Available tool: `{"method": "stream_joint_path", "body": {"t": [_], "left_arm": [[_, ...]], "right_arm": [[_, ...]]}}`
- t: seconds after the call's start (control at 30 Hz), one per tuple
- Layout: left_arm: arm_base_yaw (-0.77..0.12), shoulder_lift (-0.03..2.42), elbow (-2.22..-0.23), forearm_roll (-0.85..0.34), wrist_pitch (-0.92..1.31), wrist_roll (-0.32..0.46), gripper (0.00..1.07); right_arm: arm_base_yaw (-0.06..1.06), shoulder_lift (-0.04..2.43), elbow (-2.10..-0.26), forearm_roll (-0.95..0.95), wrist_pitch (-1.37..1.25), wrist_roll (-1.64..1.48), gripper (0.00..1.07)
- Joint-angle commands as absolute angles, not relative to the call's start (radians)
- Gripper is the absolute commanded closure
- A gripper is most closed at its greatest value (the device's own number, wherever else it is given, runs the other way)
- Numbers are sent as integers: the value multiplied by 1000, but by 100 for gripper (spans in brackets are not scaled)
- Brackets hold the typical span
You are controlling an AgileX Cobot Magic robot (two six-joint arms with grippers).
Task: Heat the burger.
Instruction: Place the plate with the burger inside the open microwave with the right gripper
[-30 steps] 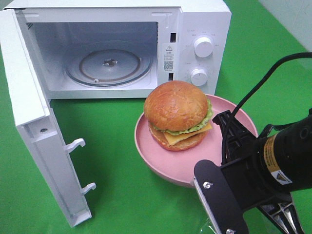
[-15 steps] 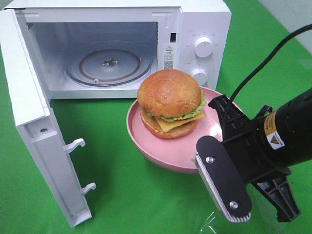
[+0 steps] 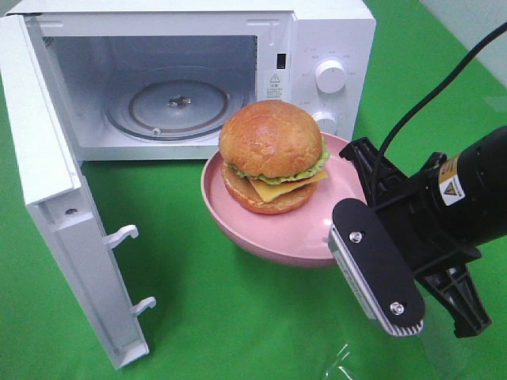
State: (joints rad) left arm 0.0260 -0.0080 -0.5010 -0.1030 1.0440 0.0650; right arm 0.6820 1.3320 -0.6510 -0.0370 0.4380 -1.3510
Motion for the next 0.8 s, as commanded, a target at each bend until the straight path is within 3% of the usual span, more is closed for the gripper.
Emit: {"method": "stream_joint_path", "body": {"t": [0.03, 0.8], "left_arm": [[27, -25, -499, -115, 1042, 63, 9], [27, -25, -499, -115, 1042, 63, 9]], "right_arm": [[676, 1327, -666, -61, 369, -1366, 107], [679, 1361, -701, -101, 330, -1304, 107]]}}
